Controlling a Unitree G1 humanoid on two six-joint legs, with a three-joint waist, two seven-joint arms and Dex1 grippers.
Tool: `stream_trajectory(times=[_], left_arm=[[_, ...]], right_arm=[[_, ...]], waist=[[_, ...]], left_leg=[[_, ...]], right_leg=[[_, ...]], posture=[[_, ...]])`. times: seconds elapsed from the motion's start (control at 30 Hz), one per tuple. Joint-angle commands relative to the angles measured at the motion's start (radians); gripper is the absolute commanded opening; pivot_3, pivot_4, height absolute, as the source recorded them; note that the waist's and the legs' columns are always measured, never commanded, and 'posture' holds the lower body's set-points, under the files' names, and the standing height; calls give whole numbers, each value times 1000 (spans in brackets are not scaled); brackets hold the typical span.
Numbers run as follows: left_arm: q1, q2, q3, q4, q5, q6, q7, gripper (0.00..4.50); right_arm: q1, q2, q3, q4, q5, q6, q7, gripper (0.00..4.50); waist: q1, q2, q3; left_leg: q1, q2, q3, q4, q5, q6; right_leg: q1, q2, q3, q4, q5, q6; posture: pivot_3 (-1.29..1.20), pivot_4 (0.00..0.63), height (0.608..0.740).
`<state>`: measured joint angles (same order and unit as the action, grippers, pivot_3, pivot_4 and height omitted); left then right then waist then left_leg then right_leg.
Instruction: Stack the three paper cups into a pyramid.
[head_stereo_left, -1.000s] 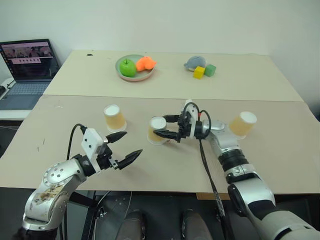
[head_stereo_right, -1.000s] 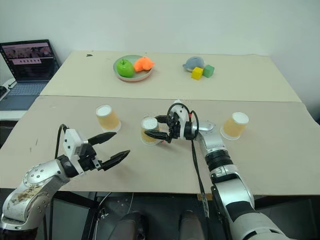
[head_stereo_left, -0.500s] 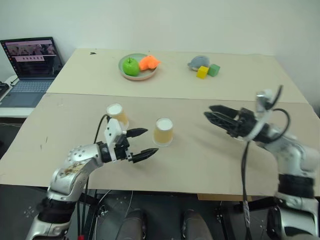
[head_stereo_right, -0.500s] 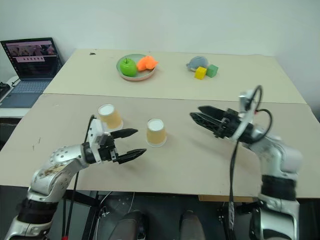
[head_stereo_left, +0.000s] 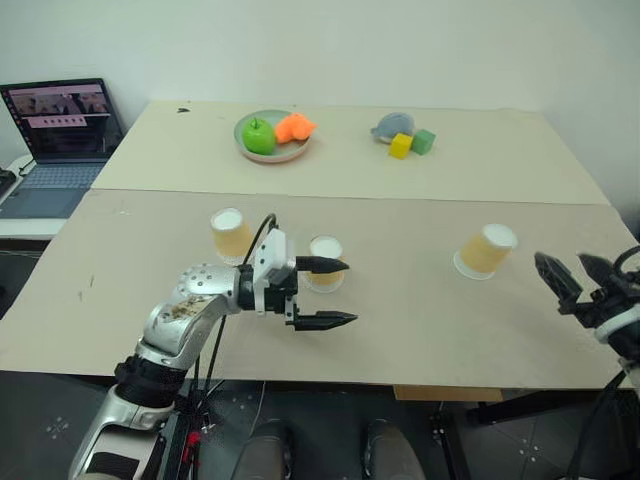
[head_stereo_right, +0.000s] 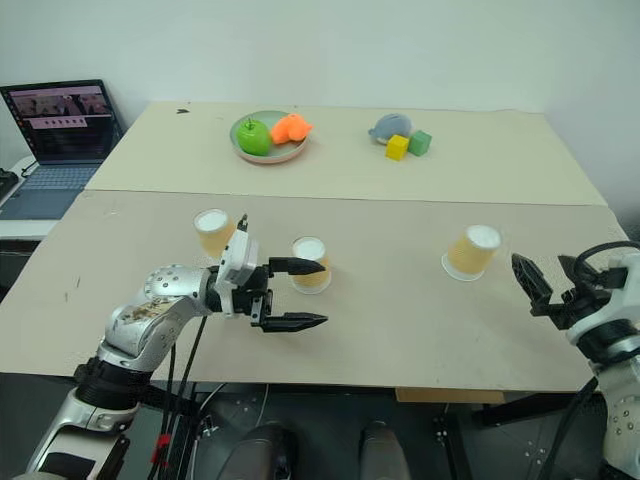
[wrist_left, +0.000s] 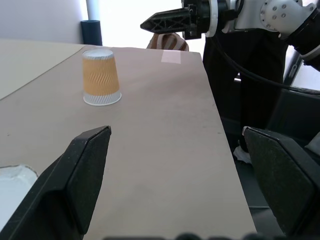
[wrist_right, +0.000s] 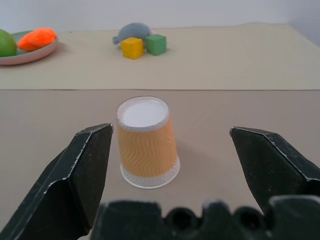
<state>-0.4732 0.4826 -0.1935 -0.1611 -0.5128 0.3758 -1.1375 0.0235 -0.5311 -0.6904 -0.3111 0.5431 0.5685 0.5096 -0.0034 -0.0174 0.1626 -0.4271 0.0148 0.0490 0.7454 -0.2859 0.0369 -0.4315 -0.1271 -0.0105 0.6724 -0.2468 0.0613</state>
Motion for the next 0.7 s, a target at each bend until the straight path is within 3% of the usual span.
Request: stream_trajectory(times=[0.03,0.3,0.7], left_arm=[[-19,-2,3,-2,7,-21,-19,4498],[-1,-3,21,-11,15,-22,0,4498],[31,9,43,-59,7,-5,38,4498]], right_arm=[[-24,0,64,59,-40,-82,7,4395],[-166,-29,206,323,-137,-220,44,4395],[-303,-77,248,512,-151,-303,98,4395]], waist=[[-5,0,0],[-9,0,0],[-7,0,1]], left_leg=[[0,0,0,0,0,0],[0,0,0,0,0,1],[-1,0,0,1,0,1]], right_leg=[[0,0,0,0,0,0],[0,0,0,0,0,0],[0,-1,-1,-1,0,0]], posture=[[0,150,678],[0,150,678],[0,150,678]])
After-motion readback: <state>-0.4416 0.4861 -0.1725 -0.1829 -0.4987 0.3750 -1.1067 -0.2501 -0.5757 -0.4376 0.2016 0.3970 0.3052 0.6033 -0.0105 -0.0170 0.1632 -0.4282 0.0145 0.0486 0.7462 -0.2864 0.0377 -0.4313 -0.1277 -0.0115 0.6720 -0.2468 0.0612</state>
